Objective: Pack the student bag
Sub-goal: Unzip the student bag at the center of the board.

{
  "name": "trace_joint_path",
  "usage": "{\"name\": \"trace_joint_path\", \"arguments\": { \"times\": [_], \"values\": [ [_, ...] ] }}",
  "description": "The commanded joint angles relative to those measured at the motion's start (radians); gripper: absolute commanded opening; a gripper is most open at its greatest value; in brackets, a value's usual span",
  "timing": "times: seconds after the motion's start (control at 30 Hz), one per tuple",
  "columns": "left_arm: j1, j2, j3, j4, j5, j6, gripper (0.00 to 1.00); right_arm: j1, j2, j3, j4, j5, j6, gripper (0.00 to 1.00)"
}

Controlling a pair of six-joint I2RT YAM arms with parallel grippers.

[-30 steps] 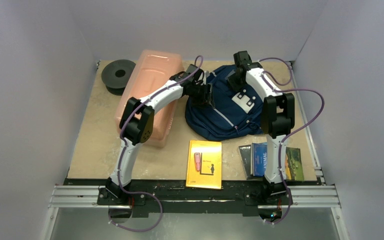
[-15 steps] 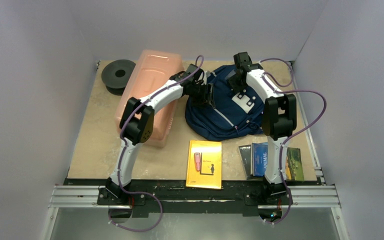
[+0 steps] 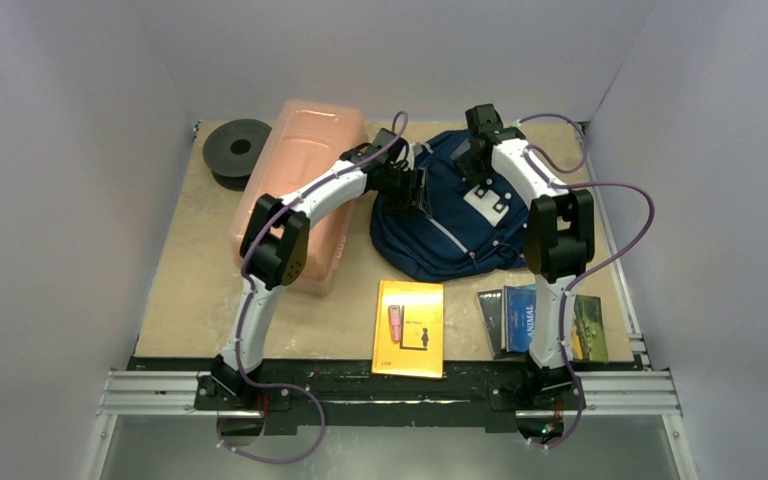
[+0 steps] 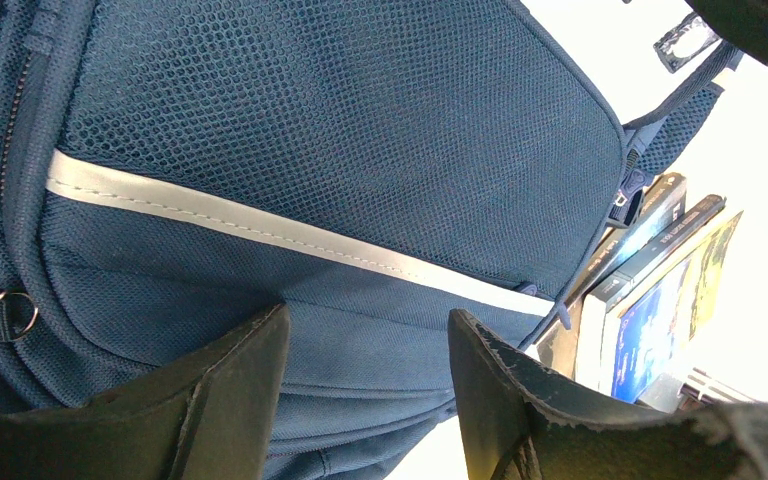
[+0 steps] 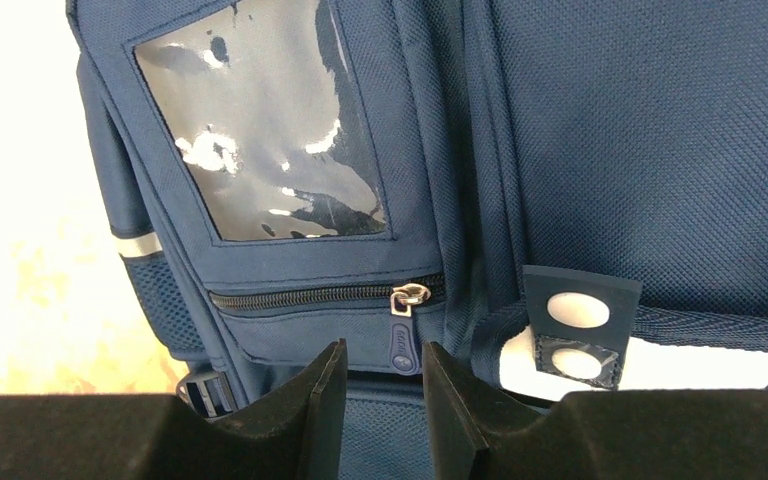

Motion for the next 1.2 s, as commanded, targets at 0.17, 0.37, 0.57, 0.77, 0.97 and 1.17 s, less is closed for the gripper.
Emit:
{"name": "trace_joint_path", "arguments": {
  "times": [0.17,0.37,0.57,0.77,0.97,1.17],
  "values": [
    [-0.003,0.012,0.028,0.002,0.017,0.003,0.59,0.019,0.042,0.04,-0.031,0.036,0.029,0.36],
    [-0.004,0.012,0.026,0.002,0.018,0.005,0.59,0.022,0.078,0.062,-0.037,0.039,0.045,0.34],
    [-0.004,0.016,0.023,-0.002,0.01,0.012,0.59,0.024,0.075,0.072,-0.044,0.05,0.05,0.18],
    [-0.003,0.03,0.026,-0.005,0.005,0.013,0.59,0.026,0.035,0.048,0.018,0.016,0.038,0.0],
    [-0.003,0.038,0.028,-0.015,-0.001,0.021,0.59,0.027,-0.012,-0.04,0.229,-0.073,-0.013,0.0],
    [-0.004,0.056,0.042,-0.028,-0.003,0.031,0.59,0.034,0.011,-0.063,0.425,-0.183,-0.035,0.0]
  ]
}}
